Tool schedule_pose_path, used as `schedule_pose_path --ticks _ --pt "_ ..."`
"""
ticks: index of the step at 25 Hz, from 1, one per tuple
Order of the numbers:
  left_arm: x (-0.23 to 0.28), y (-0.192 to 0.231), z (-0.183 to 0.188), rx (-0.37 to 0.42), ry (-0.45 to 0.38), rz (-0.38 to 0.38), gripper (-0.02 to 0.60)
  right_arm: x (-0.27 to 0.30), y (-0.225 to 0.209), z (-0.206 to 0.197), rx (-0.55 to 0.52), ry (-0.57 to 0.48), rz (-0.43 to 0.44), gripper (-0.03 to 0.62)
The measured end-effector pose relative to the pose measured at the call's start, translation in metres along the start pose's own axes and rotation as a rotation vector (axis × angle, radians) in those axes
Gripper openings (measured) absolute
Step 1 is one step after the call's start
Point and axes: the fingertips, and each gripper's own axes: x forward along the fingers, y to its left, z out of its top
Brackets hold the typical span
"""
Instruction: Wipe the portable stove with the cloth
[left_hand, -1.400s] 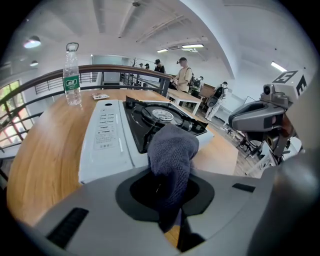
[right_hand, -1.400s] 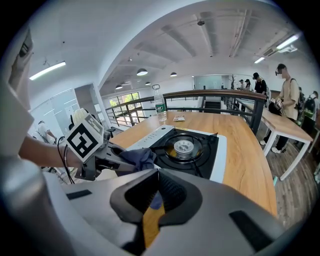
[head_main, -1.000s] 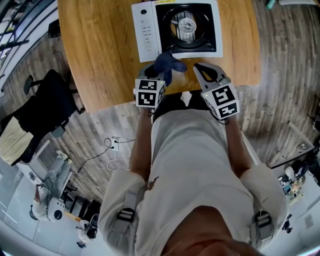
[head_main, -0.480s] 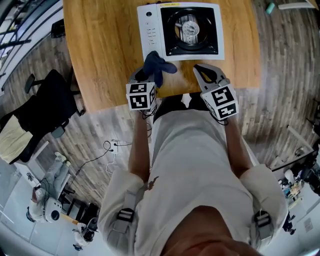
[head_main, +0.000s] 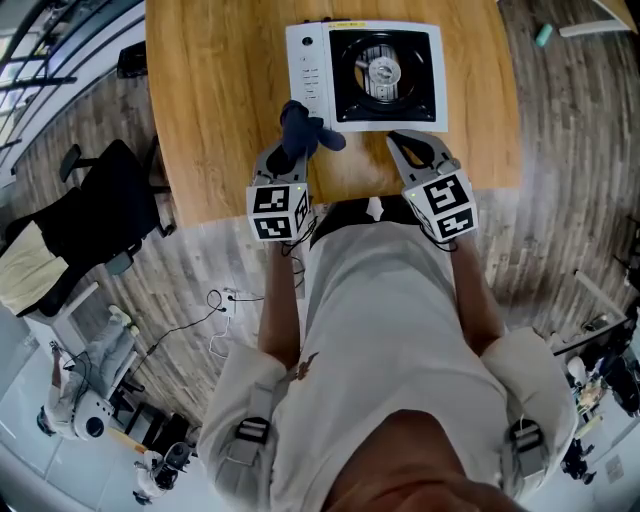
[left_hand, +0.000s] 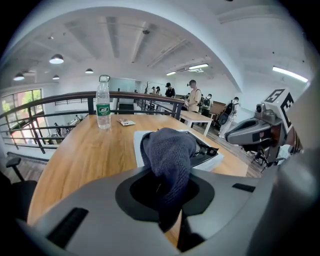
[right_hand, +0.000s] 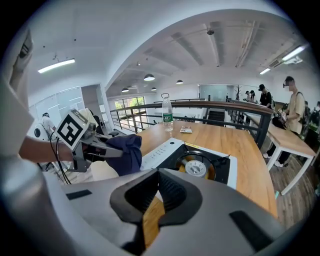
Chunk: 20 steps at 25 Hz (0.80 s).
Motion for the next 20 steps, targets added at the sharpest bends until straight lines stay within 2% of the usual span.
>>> schedule_pose_path --ticks 9,16,20 --pt "-0.035 -0.035 0.086 0.088 -0.190 -0.020 0.061 -0.031 -0.009 0.058 -0.051 -0.151 -0.005 0.020" --pt "-0.060 -0.061 0.138 0.148 -0.291 -0.024 0.061 -0.068 -0.021 0.105 -0.095 -0.293 -0.039 0.020" --pt "-0.068 -0.074 0.155 0.164 -0.325 -0.028 0.061 -0.081 -0.031 0.117 -0.110 -0.336 -0.054 0.020"
